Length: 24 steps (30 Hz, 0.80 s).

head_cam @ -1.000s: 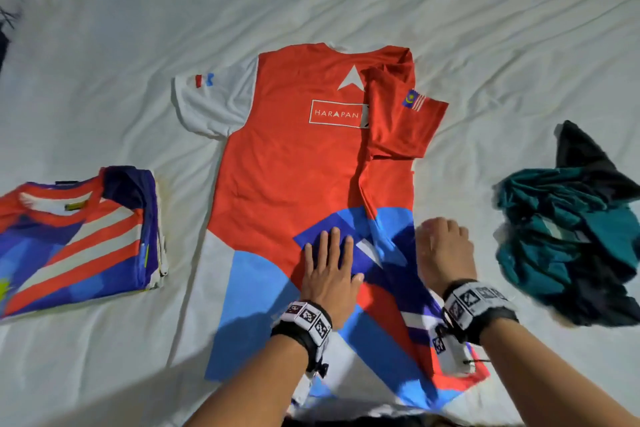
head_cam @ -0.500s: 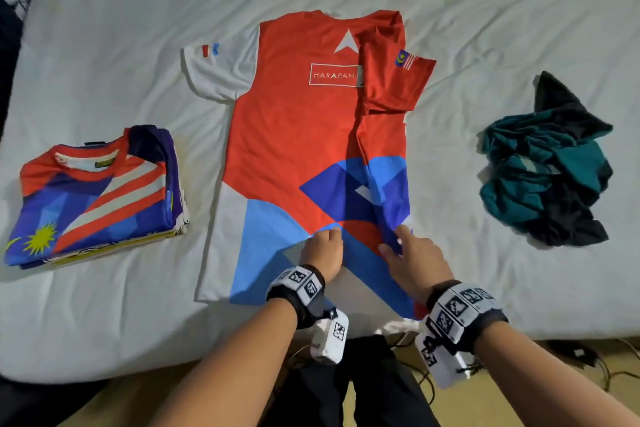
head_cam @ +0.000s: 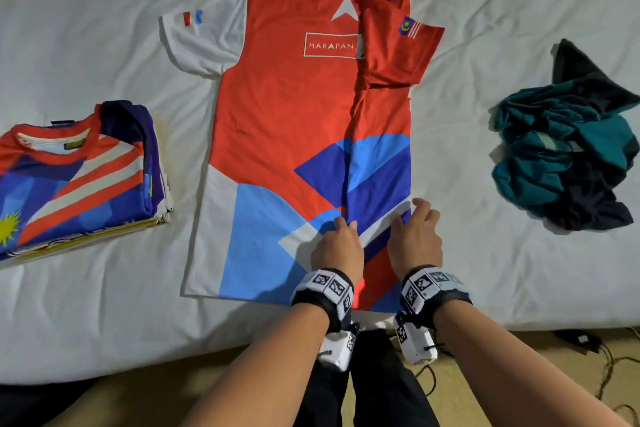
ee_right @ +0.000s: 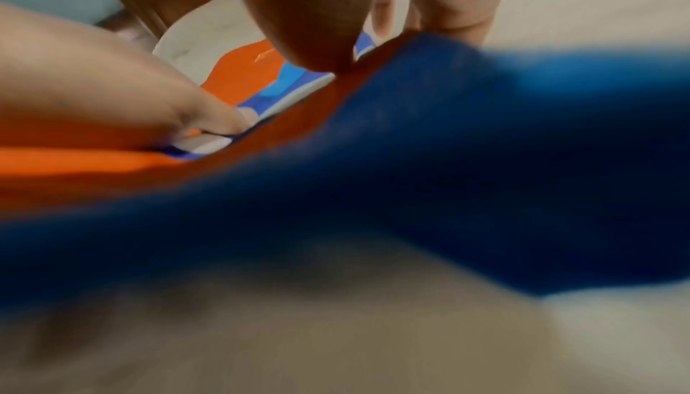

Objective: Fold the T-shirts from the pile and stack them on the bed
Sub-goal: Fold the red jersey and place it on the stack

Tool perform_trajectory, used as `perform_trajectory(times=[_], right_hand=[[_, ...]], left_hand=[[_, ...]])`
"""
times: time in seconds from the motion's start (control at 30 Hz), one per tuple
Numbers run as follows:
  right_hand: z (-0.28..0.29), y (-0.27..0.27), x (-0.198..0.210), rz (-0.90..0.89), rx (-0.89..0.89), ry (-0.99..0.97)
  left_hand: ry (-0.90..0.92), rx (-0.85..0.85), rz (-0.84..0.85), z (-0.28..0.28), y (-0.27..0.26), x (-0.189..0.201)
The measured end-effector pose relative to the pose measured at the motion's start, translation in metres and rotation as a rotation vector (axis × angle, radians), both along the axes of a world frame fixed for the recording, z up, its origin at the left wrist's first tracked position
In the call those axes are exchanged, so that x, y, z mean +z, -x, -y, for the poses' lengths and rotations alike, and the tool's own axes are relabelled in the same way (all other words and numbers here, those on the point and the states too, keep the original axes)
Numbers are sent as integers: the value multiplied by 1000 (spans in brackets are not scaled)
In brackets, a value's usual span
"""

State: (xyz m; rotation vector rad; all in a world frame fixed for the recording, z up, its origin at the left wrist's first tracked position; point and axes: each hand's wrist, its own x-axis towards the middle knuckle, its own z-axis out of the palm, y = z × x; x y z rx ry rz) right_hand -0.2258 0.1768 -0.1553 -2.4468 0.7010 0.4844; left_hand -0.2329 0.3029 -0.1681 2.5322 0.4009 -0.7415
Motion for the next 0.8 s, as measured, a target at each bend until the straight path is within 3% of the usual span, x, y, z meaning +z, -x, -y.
perform_trajectory(times=[0.17, 0.33, 0.4, 0.47, 0.5, 0.6, 0.67, 0.8], right_hand=[[9, 7, -8, -46, 52, 20], [19, 7, -2, -46, 173, 142], [20, 2, -3, 5, 280, 218], [18, -6, -8, 35, 459, 246], [17, -10, -12, 27, 566, 242], [23, -14, -30, -29, 790, 262], [35, -12, -40, -73, 792, 261], [50, -11, -45, -126, 661, 215]], left_hand=[[-138, -162, 80, -6, 8, -3], [-200, -234, 31, -22, -4, 6], [-251, -278, 218, -27, -14, 10], [-253, -433, 399, -17, -20, 5], [-229, -548, 430, -9, -23, 0], [-200, -787, 297, -4, -32, -22], [-213, -799, 246, -22, -36, -40], [-254, -634, 207, -54, -42, -47]])
